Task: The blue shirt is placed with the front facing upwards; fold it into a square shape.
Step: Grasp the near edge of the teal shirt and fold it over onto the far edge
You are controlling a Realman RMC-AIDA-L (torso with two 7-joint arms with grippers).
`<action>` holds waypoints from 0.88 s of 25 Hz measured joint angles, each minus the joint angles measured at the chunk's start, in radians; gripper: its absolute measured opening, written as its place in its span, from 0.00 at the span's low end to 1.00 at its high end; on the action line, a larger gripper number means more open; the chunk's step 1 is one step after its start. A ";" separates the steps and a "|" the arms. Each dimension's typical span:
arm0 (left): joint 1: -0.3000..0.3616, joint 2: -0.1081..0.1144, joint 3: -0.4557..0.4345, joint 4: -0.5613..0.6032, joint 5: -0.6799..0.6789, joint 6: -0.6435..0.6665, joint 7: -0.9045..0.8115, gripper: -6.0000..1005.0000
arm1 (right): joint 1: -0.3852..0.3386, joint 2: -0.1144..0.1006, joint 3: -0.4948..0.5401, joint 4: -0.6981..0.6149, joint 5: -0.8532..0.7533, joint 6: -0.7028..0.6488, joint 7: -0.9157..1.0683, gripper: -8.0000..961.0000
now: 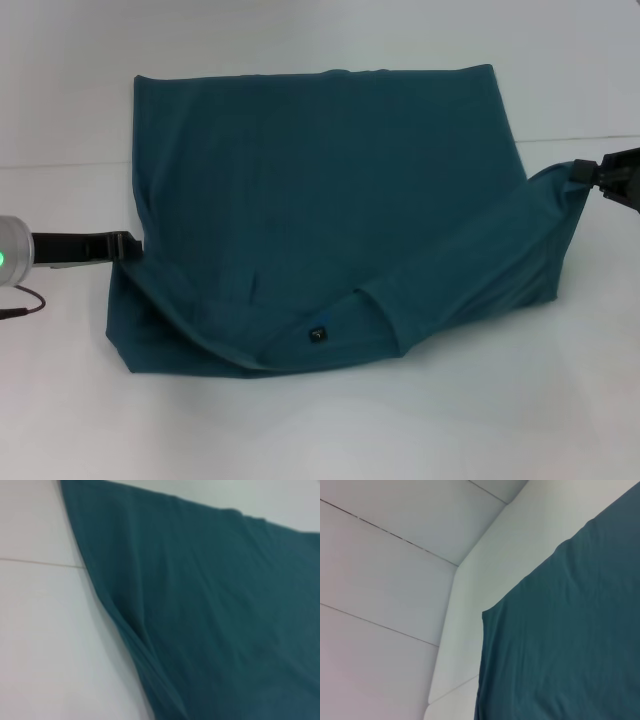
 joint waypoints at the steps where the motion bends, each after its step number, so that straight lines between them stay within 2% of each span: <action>1: 0.008 0.000 0.000 0.005 -0.020 0.005 0.008 0.01 | -0.001 0.000 0.000 0.000 0.004 -0.002 0.000 0.05; 13: 0.025 0.012 -0.054 0.038 -0.149 0.053 0.068 0.01 | -0.011 -0.004 0.002 -0.010 0.111 -0.038 0.021 0.06; 18: 0.027 0.025 -0.100 0.046 -0.188 0.054 0.089 0.01 | -0.004 -0.005 0.003 -0.028 0.152 -0.016 0.039 0.06; 22: 0.021 0.026 -0.141 0.045 -0.193 0.043 0.106 0.01 | -0.002 -0.004 0.003 -0.028 0.188 0.033 0.042 0.06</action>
